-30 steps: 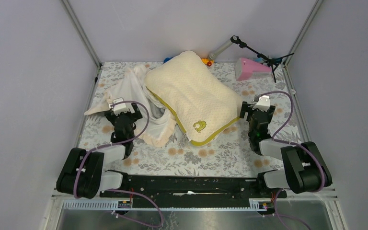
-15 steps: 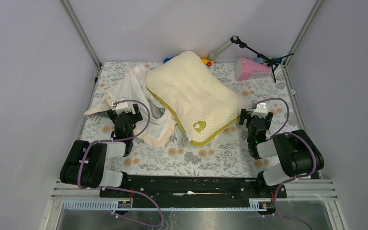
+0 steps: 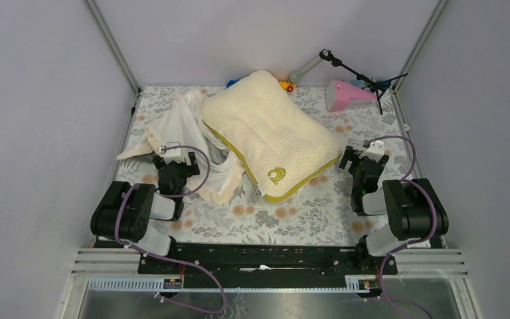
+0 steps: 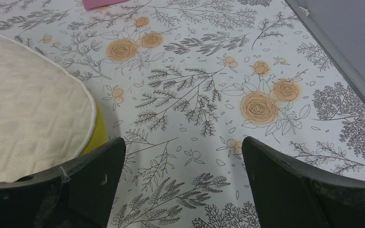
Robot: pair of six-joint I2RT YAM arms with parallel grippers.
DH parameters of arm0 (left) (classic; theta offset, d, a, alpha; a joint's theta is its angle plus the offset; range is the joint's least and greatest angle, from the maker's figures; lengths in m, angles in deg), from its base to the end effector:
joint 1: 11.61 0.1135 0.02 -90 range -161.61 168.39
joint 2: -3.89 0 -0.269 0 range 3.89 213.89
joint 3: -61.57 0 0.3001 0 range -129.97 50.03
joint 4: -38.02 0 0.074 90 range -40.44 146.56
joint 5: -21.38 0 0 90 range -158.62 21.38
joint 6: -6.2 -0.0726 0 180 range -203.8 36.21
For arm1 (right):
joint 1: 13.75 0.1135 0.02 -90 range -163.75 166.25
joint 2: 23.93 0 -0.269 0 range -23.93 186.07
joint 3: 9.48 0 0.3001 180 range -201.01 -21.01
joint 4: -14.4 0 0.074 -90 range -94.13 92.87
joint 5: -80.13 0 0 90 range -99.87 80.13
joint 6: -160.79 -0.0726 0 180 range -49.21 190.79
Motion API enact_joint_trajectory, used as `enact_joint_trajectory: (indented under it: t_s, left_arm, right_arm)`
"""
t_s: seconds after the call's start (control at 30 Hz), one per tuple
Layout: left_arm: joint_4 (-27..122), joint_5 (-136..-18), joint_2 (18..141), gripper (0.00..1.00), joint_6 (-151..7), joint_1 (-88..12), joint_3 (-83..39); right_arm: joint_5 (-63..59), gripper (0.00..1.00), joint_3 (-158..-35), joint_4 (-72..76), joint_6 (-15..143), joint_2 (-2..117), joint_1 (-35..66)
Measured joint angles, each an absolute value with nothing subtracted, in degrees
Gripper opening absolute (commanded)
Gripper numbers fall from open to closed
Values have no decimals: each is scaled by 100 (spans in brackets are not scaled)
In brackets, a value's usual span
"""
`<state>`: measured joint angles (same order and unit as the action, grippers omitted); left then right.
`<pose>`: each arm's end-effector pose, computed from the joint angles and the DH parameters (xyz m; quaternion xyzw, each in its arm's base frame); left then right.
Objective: Remove the pillowcase from the pillow
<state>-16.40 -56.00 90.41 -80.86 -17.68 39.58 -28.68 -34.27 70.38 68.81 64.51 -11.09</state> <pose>0.2755 -0.0133 0.0856 -0.0497 0.7637 0.0339 0.6428 0.2881 -0.0100 0.0944 0.1032 0.7433 -0.0966 0.6538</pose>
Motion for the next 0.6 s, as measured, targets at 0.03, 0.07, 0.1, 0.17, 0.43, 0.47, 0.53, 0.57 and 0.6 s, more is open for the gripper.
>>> enact_joint_trajectory:
  t_s: [0.03, 0.07, 0.1, 0.17, 0.43, 0.47, 0.53, 0.57, 0.6]
  left_arm:
    - [-1648, -5665, 9076, 99, -8114, -1761, 3958]
    - [-1657, -5713, 9078, 99, -8142, -1761, 3953]
    - [-1679, -5759, 9078, 99, -8160, -1761, 3944]
    - [-1679, -5807, 9078, 99, -8166, -1761, 3894]
    - [-1672, -5836, 9078, 99, -8162, -1726, 3785]
    - [-1672, -5836, 9078, 99, -8162, -1726, 3785]
    - [-1659, -5842, 9078, 99, -8160, -1720, 3783]
    - [-1655, -5844, 9078, 99, -8160, -1713, 3778]
    - [-1655, -5847, 9078, 99, -8160, -1711, 3778]
  right_arm:
    - [-2822, 99, -3427, 7038, 6870, 6451, -1109]
    - [-2787, 99, -3427, 7051, 6868, 6451, -1109]
    - [-2757, 99, -3427, 7057, 6866, 6453, -1109]
    - [-2669, 99, -3427, 7072, 6855, 6453, -1109]
    - [-2571, 99, -3427, 7088, 6840, 6453, -1113]
    - [-2564, 99, -3427, 7088, 6838, 6453, -1113]
    - [-2562, 99, -3427, 7088, 6835, 6453, -1113]
    - [-2562, 99, -3427, 7088, 6835, 6453, -1113]
    - [-2562, 99, -3427, 7088, 6833, 6453, -1113]
